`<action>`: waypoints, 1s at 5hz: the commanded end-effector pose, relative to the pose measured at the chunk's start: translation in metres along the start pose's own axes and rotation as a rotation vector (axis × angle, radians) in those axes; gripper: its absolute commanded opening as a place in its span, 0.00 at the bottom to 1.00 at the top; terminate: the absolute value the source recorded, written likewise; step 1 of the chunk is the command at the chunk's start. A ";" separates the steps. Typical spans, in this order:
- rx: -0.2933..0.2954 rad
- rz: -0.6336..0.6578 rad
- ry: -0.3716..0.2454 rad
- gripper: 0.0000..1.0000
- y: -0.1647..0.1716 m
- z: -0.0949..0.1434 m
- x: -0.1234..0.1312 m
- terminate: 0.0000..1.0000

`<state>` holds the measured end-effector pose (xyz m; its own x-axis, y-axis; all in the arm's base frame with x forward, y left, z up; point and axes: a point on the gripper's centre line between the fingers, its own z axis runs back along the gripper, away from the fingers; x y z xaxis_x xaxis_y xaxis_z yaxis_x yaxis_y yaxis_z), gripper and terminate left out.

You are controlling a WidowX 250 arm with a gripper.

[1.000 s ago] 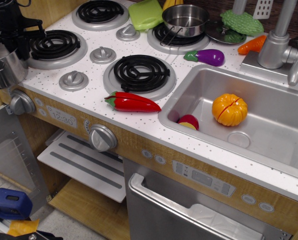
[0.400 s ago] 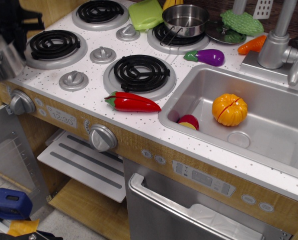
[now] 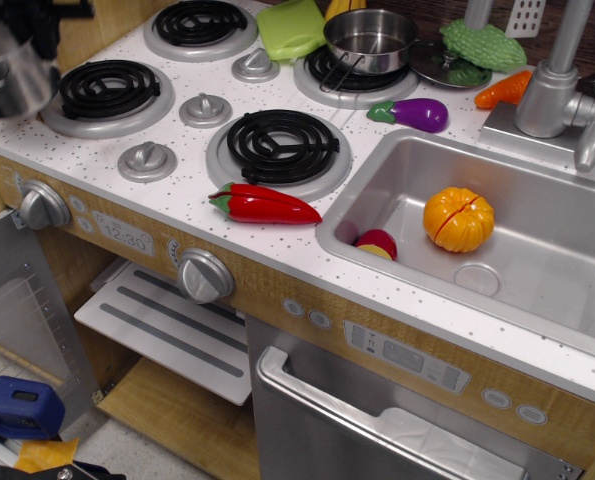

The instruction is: Put pot on stove which is near stove

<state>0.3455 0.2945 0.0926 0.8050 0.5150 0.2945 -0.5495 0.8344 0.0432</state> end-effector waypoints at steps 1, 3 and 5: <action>-0.041 -0.080 -0.056 0.00 -0.007 0.011 0.032 0.00; -0.058 -0.065 -0.067 0.00 -0.037 0.009 0.036 0.00; -0.067 -0.072 -0.089 0.00 -0.057 0.008 0.038 0.00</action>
<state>0.4056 0.2628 0.0786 0.8409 0.4405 0.3144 -0.4601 0.8878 -0.0132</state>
